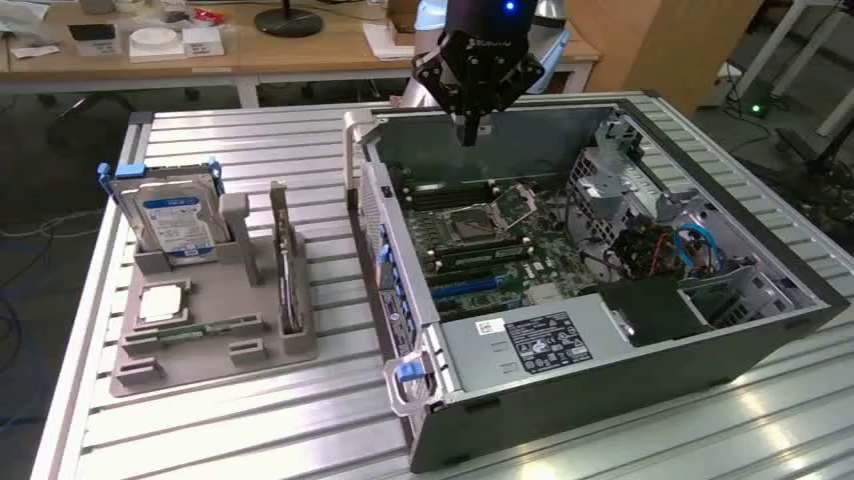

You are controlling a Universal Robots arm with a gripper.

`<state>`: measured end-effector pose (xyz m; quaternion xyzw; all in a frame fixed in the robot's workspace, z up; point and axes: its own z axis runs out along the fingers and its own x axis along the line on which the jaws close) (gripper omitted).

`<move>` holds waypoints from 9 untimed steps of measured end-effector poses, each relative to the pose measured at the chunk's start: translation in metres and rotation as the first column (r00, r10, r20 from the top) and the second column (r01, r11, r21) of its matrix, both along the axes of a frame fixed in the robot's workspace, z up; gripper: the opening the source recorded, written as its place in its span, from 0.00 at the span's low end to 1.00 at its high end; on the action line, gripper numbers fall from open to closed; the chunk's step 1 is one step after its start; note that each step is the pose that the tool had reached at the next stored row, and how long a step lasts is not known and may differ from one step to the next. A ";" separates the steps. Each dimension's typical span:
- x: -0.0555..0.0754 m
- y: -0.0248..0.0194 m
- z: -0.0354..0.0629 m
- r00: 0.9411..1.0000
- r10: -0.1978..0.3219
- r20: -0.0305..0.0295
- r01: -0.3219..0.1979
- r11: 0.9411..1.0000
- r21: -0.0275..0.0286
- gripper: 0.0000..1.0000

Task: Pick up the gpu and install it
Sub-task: 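Reach for the gpu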

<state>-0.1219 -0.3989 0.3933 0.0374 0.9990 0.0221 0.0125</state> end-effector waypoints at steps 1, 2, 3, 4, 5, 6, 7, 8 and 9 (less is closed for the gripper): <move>0.000 0.0000 0.0000 1.000 0.000 0.000 0.000 1.000 0.000 0.11; -0.001 0.0000 0.0000 1.000 0.000 0.000 0.000 1.000 0.000 0.11; -0.001 0.0000 0.0000 1.000 0.000 0.000 0.000 1.000 0.000 0.11; -0.002 0.0000 0.0000 1.000 0.000 0.000 0.000 1.000 0.000 0.11; -0.003 0.0000 0.0001 1.000 0.000 0.000 0.000 1.000 0.000 0.11; -0.003 0.0000 0.0000 1.000 0.000 0.000 0.000 1.000 0.000 0.11; -0.004 0.0000 0.0000 1.000 0.000 0.000 0.000 1.000 0.000 0.11; -0.005 0.0000 0.0000 1.000 0.000 0.000 0.000 1.000 0.000 0.11; -0.006 0.0000 0.0000 1.000 0.000 0.000 0.000 1.000 0.000 0.11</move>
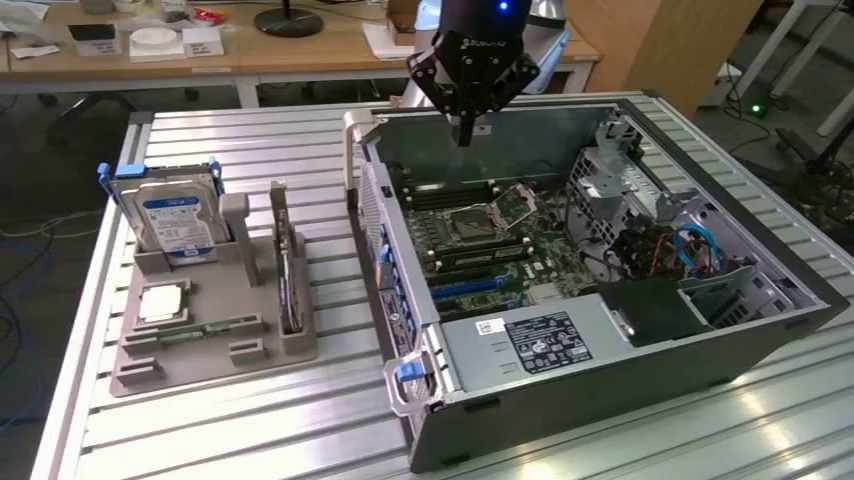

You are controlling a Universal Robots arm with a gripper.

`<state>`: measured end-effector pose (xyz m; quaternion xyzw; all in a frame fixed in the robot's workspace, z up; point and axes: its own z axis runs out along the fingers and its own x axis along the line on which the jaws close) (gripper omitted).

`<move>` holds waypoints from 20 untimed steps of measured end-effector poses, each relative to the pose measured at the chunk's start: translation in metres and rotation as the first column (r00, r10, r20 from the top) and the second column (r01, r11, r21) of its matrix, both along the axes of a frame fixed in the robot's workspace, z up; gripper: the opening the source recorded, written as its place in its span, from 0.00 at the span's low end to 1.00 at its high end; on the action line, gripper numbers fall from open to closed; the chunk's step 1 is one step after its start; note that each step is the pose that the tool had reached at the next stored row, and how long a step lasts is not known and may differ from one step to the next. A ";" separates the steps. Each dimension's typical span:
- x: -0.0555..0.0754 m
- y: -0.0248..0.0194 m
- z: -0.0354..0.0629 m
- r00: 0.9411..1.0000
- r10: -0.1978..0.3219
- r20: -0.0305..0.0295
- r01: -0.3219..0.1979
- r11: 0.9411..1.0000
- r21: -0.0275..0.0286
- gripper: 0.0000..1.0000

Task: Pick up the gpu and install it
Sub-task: 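Reach for the gpu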

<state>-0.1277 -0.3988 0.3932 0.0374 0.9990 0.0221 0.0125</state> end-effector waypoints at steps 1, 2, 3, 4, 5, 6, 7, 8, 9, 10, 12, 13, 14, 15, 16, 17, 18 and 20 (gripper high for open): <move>-0.001 0.0000 0.0000 1.000 0.000 0.000 0.000 1.000 0.000 0.11; -0.002 0.0000 0.0000 1.000 0.000 0.000 0.000 1.000 0.000 0.11; -0.003 0.0000 -0.0001 1.000 0.000 0.000 0.000 1.000 0.000 0.11; -0.004 0.0000 -0.0001 1.000 0.000 0.000 0.000 1.000 0.000 0.11; -0.005 0.0000 -0.0001 1.000 0.000 0.000 0.000 1.000 0.000 0.11; -0.006 0.0000 -0.0001 1.000 0.000 0.000 0.000 1.000 0.000 0.11; -0.007 0.0000 -0.0002 1.000 0.000 0.000 0.000 1.000 0.000 0.11; -0.009 0.0000 -0.0002 1.000 0.000 0.000 0.000 1.000 0.000 0.11; -0.010 0.0000 -0.0003 1.000 0.000 0.000 0.000 1.000 0.000 0.11; -0.011 0.0000 -0.0003 1.000 0.000 0.000 0.000 1.000 0.000 0.11; -0.013 0.0000 -0.0003 1.000 0.000 0.000 0.000 1.000 0.000 0.11; -0.014 0.0000 -0.0004 1.000 0.000 0.000 0.000 1.000 0.000 0.11; -0.015 0.0000 -0.0005 1.000 0.000 0.000 0.000 1.000 0.000 0.11; -0.016 0.0000 -0.0005 1.000 0.000 0.000 0.000 1.000 0.000 0.11; -0.017 0.0000 -0.0005 1.000 0.000 0.000 0.000 1.000 0.000 0.11; -0.018 0.0000 -0.0006 1.000 0.000 0.000 0.000 1.000 0.000 0.11; -0.019 0.0000 -0.0006 1.000 0.000 0.000 0.000 1.000 0.000 0.11; -0.022 0.0000 -0.0007 1.000 0.000 0.000 0.000 1.000 0.000 0.11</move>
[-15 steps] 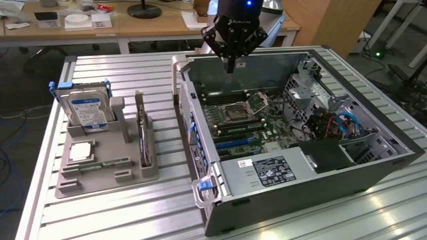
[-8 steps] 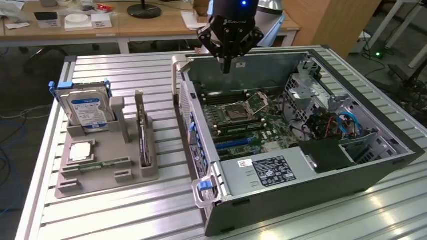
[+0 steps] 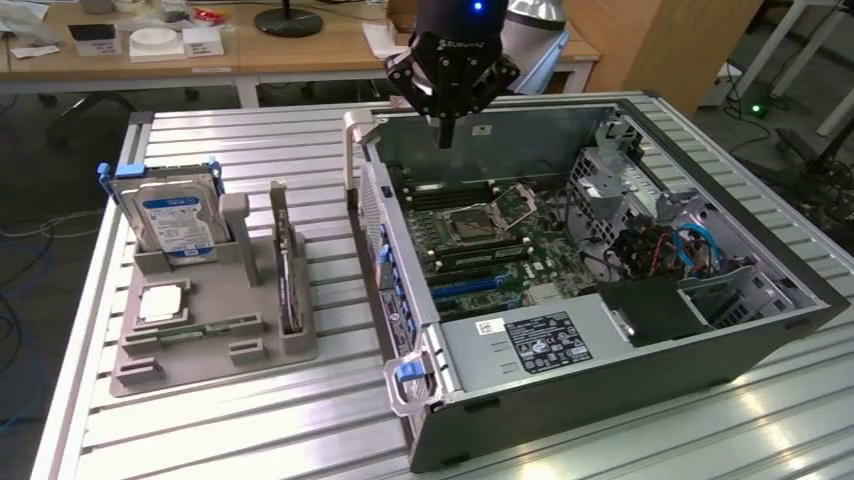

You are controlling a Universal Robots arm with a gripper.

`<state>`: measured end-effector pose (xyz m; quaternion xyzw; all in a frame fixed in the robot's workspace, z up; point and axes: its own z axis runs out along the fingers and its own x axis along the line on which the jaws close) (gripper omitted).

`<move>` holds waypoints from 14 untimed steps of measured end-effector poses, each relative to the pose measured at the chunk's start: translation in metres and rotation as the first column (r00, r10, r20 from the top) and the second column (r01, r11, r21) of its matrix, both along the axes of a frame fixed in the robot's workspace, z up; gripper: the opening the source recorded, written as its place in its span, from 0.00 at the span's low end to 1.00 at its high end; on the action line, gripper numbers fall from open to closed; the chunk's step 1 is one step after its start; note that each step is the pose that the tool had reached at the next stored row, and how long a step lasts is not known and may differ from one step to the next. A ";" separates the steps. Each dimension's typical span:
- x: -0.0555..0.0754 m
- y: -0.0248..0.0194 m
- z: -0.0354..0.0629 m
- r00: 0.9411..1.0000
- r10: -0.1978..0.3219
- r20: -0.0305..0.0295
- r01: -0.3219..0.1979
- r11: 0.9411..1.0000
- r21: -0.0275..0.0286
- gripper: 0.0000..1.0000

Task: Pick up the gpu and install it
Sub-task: 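Reach for the gpu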

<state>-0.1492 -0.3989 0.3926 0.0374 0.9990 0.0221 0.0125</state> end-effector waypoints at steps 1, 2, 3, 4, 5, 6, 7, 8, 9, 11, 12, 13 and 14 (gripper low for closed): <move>-0.001 0.0000 0.0000 1.000 0.000 0.000 0.000 1.000 0.000 0.11; -0.002 0.0000 -0.0001 1.000 0.000 0.000 0.000 1.000 0.000 0.11; -0.003 0.0000 -0.0001 1.000 0.000 0.000 0.000 1.000 0.000 0.11; -0.005 0.0000 -0.0001 1.000 0.000 0.000 0.000 1.000 0.000 0.11; -0.006 0.0000 -0.0002 1.000 0.000 0.000 0.000 1.000 0.000 0.11; -0.007 0.0000 -0.0002 1.000 0.000 0.000 0.000 1.000 0.000 0.11; -0.008 0.0000 -0.0003 1.000 0.000 0.000 0.000 1.000 0.000 0.11; -0.009 0.0000 -0.0003 1.000 0.000 0.000 0.000 1.000 0.000 0.11; -0.011 0.0000 -0.0004 1.000 0.000 0.000 0.000 1.000 0.000 0.11; -0.013 0.0000 -0.0005 1.000 0.000 0.000 0.000 1.000 0.000 0.11; -0.014 0.0000 -0.0005 1.000 0.000 0.000 0.000 1.000 0.000 0.11; -0.016 0.0000 -0.0006 1.000 0.000 0.000 0.000 1.000 0.000 0.11; -0.017 0.0000 -0.0007 1.000 0.000 0.000 0.000 1.000 0.000 0.11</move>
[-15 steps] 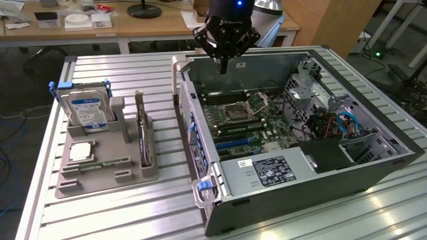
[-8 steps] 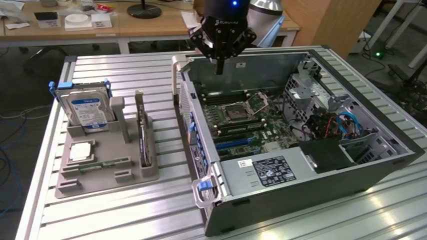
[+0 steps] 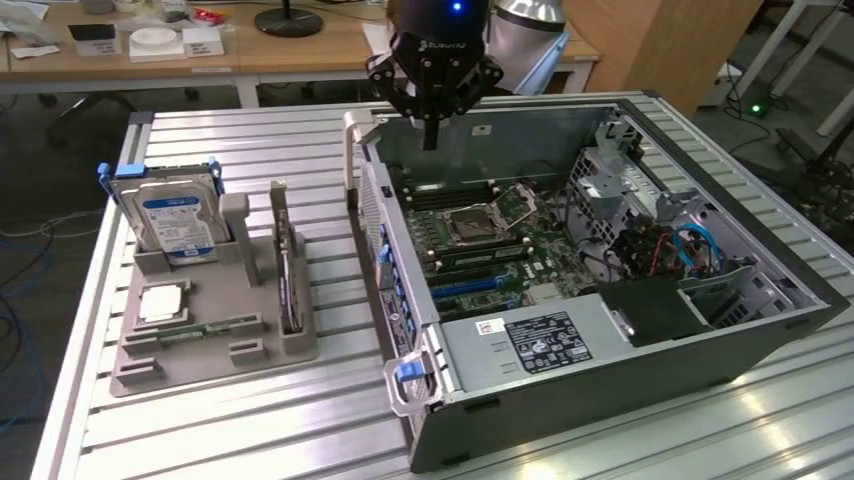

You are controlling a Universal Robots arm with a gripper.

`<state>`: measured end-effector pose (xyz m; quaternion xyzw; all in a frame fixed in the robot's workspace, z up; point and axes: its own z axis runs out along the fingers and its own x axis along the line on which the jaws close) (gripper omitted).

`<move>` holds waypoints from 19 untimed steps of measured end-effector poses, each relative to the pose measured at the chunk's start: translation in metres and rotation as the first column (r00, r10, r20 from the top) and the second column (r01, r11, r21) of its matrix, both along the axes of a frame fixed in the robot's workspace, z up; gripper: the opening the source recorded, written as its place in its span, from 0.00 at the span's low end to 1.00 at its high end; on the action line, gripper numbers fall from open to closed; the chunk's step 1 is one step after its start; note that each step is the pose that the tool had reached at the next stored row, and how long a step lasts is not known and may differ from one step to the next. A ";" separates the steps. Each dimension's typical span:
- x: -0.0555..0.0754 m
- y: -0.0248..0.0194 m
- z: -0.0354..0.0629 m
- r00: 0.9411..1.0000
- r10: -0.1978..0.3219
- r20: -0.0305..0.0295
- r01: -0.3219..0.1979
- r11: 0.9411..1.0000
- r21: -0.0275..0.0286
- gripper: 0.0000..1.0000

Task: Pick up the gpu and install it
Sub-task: 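Reach for the gpu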

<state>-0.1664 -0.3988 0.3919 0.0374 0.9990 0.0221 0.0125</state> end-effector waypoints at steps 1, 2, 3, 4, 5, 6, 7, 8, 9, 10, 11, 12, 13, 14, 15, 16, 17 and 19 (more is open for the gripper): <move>-0.001 0.0000 -0.0001 1.000 0.000 0.000 0.000 1.000 0.000 0.11; -0.003 0.0000 -0.0001 1.000 0.000 0.000 0.000 1.000 0.000 0.11; -0.004 0.0000 -0.0002 1.000 0.000 0.000 0.000 1.000 0.000 0.11; -0.006 0.0000 -0.0002 1.000 0.000 0.000 0.000 1.000 0.000 0.11; -0.007 0.0000 -0.0003 1.000 0.000 0.000 0.000 1.000 0.000 0.11; -0.009 0.0000 -0.0003 1.000 0.000 0.000 0.000 1.000 0.000 0.11; -0.011 0.0000 -0.0004 1.000 0.000 0.000 0.000 1.000 0.000 0.11; -0.013 0.0000 -0.0004 1.000 0.000 0.000 0.000 1.000 0.000 0.11; -0.015 0.0000 -0.0004 1.000 0.000 0.000 0.000 1.000 0.000 0.11; -0.017 0.0000 -0.0005 1.000 0.000 0.000 0.000 1.000 0.000 0.11; -0.019 0.0000 -0.0005 1.000 0.000 0.000 0.000 1.000 0.000 0.11; -0.021 0.0000 -0.0006 1.000 0.000 0.000 0.000 1.000 0.000 0.11; -0.023 0.0000 -0.0007 1.000 0.000 0.000 0.000 1.000 0.000 0.11; -0.025 0.0000 -0.0007 1.000 0.000 0.000 0.000 1.000 0.000 0.11; -0.028 0.0000 -0.0008 1.000 0.000 0.000 0.000 1.000 0.000 0.11; -0.030 0.0000 -0.0008 1.000 0.000 0.000 0.000 1.000 0.000 0.11; -0.032 0.0000 -0.0009 1.000 0.000 0.000 0.000 1.000 0.000 0.11; -0.037 0.0000 -0.0010 1.000 0.000 0.000 0.000 1.000 0.000 0.11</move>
